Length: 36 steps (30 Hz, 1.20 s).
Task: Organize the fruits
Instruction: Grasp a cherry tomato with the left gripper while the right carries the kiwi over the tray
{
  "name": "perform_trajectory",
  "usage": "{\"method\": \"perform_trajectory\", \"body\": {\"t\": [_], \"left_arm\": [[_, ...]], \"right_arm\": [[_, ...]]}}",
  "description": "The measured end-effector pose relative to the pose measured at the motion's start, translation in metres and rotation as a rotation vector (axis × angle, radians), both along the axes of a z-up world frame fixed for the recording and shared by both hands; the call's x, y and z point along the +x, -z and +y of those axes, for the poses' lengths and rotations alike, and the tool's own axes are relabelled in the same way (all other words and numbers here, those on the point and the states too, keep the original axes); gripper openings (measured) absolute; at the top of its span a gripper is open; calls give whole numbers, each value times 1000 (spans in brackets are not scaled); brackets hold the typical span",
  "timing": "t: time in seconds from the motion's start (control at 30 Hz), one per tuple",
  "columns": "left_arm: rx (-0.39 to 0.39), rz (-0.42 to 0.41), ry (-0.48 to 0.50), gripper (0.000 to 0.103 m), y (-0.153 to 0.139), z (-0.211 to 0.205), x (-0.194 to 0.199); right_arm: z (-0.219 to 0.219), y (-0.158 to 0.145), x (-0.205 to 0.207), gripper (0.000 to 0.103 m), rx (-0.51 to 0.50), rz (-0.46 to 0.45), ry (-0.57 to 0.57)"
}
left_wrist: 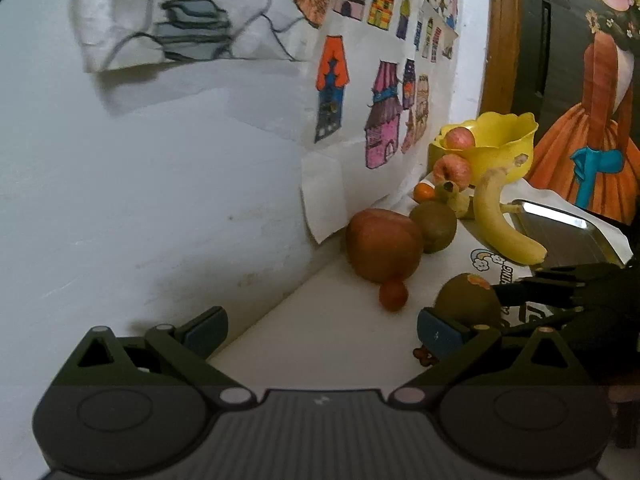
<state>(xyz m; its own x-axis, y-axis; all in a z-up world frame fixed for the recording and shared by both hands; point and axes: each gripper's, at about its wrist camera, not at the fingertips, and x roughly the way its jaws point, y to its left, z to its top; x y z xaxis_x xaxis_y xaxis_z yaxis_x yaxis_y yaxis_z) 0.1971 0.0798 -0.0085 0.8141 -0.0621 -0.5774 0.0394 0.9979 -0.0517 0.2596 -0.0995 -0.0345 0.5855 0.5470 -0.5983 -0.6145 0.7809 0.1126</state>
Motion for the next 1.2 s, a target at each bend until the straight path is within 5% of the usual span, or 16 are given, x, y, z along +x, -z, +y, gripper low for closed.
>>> {"method": "perform_trajectory", "body": {"t": [0.43,0.73,1.1,1.2], "left_arm": [[69,28,113,97,16,-39,43],[37,76,123,74,26,-44,62],[27,101,113,27,31,-50,70],[27,103,113,26,31,-53,67]], "right_arm": [[-64,-28,-19,66,35,-15,102],[-85,-31,-22,66,61,-26,134],[-100,-34,-25,66,90,-26,180],[-107,-36,-26,66,98,-27,206]]}}
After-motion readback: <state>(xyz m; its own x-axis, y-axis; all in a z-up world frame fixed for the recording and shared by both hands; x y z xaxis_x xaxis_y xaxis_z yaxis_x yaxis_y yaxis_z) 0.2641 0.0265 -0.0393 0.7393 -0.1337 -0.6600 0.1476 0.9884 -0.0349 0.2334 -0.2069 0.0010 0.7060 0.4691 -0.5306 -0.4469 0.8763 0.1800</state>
